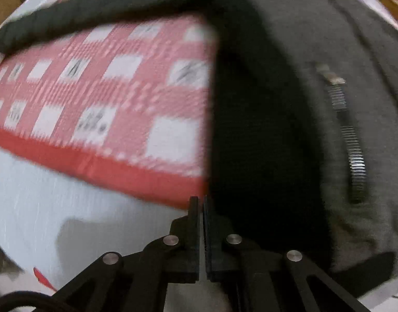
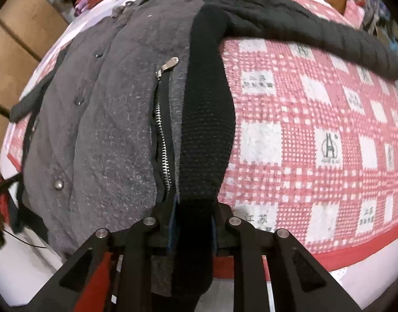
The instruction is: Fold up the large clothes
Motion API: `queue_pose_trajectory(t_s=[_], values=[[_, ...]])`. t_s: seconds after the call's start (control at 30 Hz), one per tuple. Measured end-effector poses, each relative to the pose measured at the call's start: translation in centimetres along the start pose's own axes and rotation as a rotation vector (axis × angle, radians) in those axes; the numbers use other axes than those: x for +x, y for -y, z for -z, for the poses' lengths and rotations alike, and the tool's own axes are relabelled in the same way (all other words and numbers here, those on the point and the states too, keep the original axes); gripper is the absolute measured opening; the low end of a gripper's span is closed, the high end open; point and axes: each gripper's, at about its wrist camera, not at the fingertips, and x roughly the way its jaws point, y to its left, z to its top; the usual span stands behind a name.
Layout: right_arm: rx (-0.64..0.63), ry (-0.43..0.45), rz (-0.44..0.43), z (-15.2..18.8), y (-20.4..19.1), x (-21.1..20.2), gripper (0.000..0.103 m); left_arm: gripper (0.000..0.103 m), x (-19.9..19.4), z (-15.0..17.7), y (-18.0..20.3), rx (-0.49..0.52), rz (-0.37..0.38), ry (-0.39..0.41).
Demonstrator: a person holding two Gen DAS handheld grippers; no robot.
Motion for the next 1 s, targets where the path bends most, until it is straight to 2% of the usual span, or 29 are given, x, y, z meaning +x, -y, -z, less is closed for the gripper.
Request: queue_pose_trajectory(t_s=[0.07, 0.13, 0.2, 0.23, 0.3, 0.4, 0.47, 0.53, 0.57, 0.6, 0.63, 0.67, 0.7, 0.77, 0.83, 0.9, 0.97, 1.0], values=[[-0.057, 0.023, 0.073, 0.0, -1.1, -0.8, 0.030, 0.004, -1.7, -0.5, 2.9, 0.048, 0.085, 0.058], [-0.110, 0.086, 0.167, 0.2, -2.4, -2.3, 0.030, 0.005, -2.6, -0.7, 6.1, 0.120, 0.151, 0.096], [-0.142, 0.164, 0.246, 0.6, -3.6, -3.8, 0.033, 0.008, -2.3, -0.4, 9.2, 0.208, 0.201, 0.099], [-0.135, 0.179, 0.262, 0.7, -3.9, -4.2, 0.038, 0.009, -1.8, -0.2, 10.4, 0.245, 0.210, 0.092], [-0.190, 0.174, 0.231, 1.1, -5.5, -4.3, 0.038, 0.009, -0.3, 0.4, 11.5, 0.274, 0.223, 0.061], [-0.421, 0.105, 0.097, 2.6, -10.1, -2.4, 0.038, 0.008, 1.1, 1.6, 10.9, 0.279, 0.221, 0.056], [-0.507, 0.046, 0.056, 3.4, -11.7, -0.4, 0.038, 0.005, 1.4, 2.2, 10.2, 0.313, 0.239, 0.063], [-0.524, 0.047, 0.061, 3.5, -11.0, 0.5, 0.038, 0.005, 1.6, 2.8, 9.4, 0.369, 0.218, 0.049], [-0.500, 0.063, 0.068, 3.4, -9.7, 0.4, 0.039, 0.005, 1.4, 3.3, 9.0, 0.390, 0.182, 0.047], [-0.447, 0.069, 0.118, 3.0, -7.6, 0.3, 0.041, 0.005, 1.3, 3.4, 8.1, 0.389, 0.148, 0.049], [-0.390, 0.059, 0.130, 2.6, -5.4, 0.3, 0.041, 0.005, 1.1, 3.3, 7.1, 0.357, 0.148, 0.045], [-0.346, 0.049, 0.096, 2.5, -3.6, 0.1, 0.040, 0.005, 1.1, 2.9, 6.5, 0.332, 0.161, 0.036], [-0.351, 0.045, 0.053, 2.3, -2.8, -0.3, 0.036, 0.005, 1.0, 2.6, 6.5, 0.330, 0.160, 0.026], [-0.476, 0.014, 0.087, 2.1, -4.1, -0.4, 0.035, 0.005, 0.4, 1.5, 7.9, 0.332, 0.129, 0.013], [-0.501, 0.007, 0.098, 1.2, -5.4, -0.9, 0.035, 0.006, -1.3, 0.0, 9.4, 0.318, 0.175, 0.074], [-0.459, 0.072, 0.060, -0.2, -6.2, -2.6, 0.039, 0.018, -3.2, -2.1, 11.4, 0.316, 0.218, 0.160], [-0.428, 0.167, 0.048, -2.6, -7.2, -4.0, 0.041, 0.064, -3.5, -4.8, 13.6, 0.313, 0.219, 0.220], [-0.423, 0.200, 0.053, -3.8, -8.6, -3.5, 0.050, 0.070, -3.2, -5.7, 14.1, 0.304, 0.220, 0.232]])
